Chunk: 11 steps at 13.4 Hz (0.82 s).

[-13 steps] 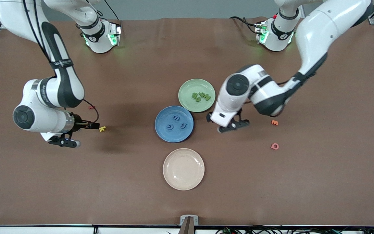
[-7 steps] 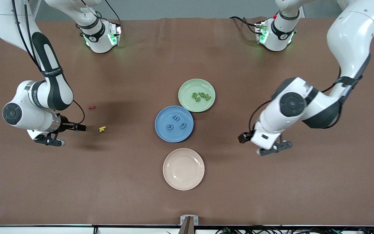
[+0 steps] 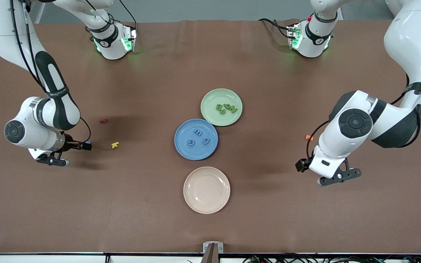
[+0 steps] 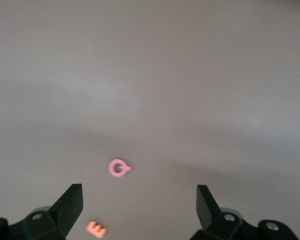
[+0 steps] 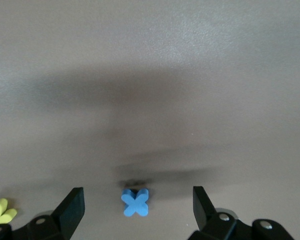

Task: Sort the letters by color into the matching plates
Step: 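Grasp the blue X with the right gripper while the left gripper withdraws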

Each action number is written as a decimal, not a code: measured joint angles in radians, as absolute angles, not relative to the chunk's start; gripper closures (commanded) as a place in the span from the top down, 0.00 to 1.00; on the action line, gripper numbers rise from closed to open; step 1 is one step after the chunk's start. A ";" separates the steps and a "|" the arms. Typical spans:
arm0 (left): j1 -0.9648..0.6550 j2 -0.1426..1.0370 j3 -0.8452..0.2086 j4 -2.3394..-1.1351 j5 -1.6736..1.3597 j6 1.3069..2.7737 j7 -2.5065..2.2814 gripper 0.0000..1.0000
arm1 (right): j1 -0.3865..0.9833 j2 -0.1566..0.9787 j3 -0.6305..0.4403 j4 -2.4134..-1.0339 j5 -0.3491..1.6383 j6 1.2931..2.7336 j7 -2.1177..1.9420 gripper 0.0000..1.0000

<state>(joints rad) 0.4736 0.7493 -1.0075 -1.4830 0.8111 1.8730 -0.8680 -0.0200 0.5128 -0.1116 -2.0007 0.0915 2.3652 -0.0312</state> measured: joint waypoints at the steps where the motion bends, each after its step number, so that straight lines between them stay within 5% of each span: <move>1: 0.479 0.743 -1.007 -1.469 0.811 1.848 -0.841 1.00 | -0.020 0.518 -0.110 -2.001 0.091 2.367 -0.031 0.77; 6: 0.480 0.657 -0.975 -1.419 0.777 1.774 -0.707 1.00 | -0.020 0.524 -0.102 -2.022 0.091 2.367 -0.031 0.61; 11: 0.352 0.484 -0.704 -1.413 0.540 1.772 -0.502 1.00 | -0.020 0.522 -0.101 -2.037 0.090 2.369 -0.032 0.40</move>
